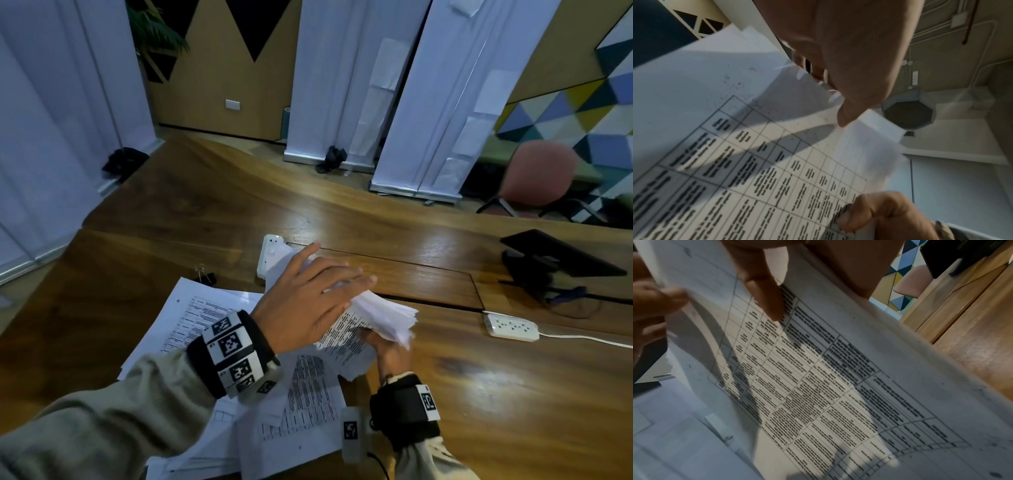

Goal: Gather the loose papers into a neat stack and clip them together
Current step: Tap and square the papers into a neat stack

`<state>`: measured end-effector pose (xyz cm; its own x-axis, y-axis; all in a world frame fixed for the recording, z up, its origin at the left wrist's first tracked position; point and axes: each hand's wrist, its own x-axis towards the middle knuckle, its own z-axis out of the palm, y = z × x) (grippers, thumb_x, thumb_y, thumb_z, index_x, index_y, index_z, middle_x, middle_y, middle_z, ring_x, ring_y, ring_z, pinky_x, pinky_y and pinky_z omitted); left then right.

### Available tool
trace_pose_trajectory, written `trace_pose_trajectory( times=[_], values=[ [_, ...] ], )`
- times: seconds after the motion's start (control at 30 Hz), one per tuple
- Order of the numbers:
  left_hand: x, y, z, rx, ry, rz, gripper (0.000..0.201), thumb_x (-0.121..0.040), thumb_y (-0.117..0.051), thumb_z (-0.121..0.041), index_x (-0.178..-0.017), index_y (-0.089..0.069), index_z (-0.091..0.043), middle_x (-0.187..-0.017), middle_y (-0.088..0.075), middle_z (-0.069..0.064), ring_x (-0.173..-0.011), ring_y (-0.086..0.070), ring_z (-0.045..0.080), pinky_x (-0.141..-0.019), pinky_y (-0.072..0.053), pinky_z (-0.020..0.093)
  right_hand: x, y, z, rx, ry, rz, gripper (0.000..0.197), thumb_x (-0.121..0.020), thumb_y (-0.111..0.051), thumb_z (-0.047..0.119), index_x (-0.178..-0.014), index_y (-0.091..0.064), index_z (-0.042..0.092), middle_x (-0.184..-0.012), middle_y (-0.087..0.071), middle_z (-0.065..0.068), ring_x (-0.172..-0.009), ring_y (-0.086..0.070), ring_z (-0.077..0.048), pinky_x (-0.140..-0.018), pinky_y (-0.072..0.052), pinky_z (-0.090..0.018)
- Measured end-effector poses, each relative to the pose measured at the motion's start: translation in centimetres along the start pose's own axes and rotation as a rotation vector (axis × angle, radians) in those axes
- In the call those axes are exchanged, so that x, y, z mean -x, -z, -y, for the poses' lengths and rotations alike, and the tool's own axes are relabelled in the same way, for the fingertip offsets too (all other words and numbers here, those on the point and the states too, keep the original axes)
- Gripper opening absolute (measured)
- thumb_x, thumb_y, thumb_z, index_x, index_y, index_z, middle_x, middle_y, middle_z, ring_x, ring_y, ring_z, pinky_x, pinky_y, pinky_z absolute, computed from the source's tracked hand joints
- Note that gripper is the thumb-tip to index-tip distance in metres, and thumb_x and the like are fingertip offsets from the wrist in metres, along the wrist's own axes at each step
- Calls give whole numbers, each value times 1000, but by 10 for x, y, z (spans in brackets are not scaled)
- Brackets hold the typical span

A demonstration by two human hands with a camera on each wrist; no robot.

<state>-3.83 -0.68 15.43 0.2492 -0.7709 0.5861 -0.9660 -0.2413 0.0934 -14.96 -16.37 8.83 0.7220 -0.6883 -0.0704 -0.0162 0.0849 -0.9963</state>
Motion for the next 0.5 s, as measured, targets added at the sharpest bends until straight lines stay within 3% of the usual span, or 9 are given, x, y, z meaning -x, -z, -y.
trace_pose_trajectory(
  times=[0.07,0.13,0.23,0.33,0.43,0.5],
  values=[
    [-2,0,2,44,29,-66,40,-95,-56,-29,-135,-54,-27,-129,-62,-9,-118,-57,11,-115,-28,48,0,1,1,26,-11,-2,44,-55,-73,-15,-80,-66,21,-70,-74,11,-67,-66,0,-62,-54,-21],
    [-4,-1,3,35,17,-61,39,-95,-56,-32,-133,-55,-30,-129,-62,-9,-118,-58,12,-114,-30,48,0,1,3,22,-16,4,47,-59,-70,-20,-80,-63,20,-68,-73,15,-64,-65,2,-58,-53,-16],
    [-4,-7,1,-11,-24,2,41,-97,-51,-35,-138,-50,-30,-133,-60,-8,-120,-56,13,-113,-30,48,0,-1,8,7,-23,1,46,-65,-60,-29,-82,-59,14,-64,-70,14,-58,-63,7,-50,-47,-8],
    [-4,-9,1,-1,-4,-38,48,-96,-53,-30,-142,-44,-23,-127,-62,-9,-114,-58,13,-112,-32,46,1,-1,16,63,-17,39,40,-65,-63,-27,-91,-57,4,-76,-60,6,-52,-58,15,-47,-43,-3],
    [-2,-10,3,79,-37,-146,36,-89,-64,-17,-124,-64,-26,-116,-68,-10,-105,-63,12,-109,-36,43,2,2,14,76,-2,43,41,-65,-65,-25,-88,-60,8,-69,-67,13,-55,-60,14,-50,-45,-4],
    [0,-11,4,103,-37,-161,32,-87,-67,-16,-118,-68,-28,-116,-69,-10,-105,-63,12,-108,-37,41,2,2,12,95,10,45,42,-63,-69,-21,-85,-61,14,-62,-70,16,-58,-62,13,-52,-47,-5]
  ],
)
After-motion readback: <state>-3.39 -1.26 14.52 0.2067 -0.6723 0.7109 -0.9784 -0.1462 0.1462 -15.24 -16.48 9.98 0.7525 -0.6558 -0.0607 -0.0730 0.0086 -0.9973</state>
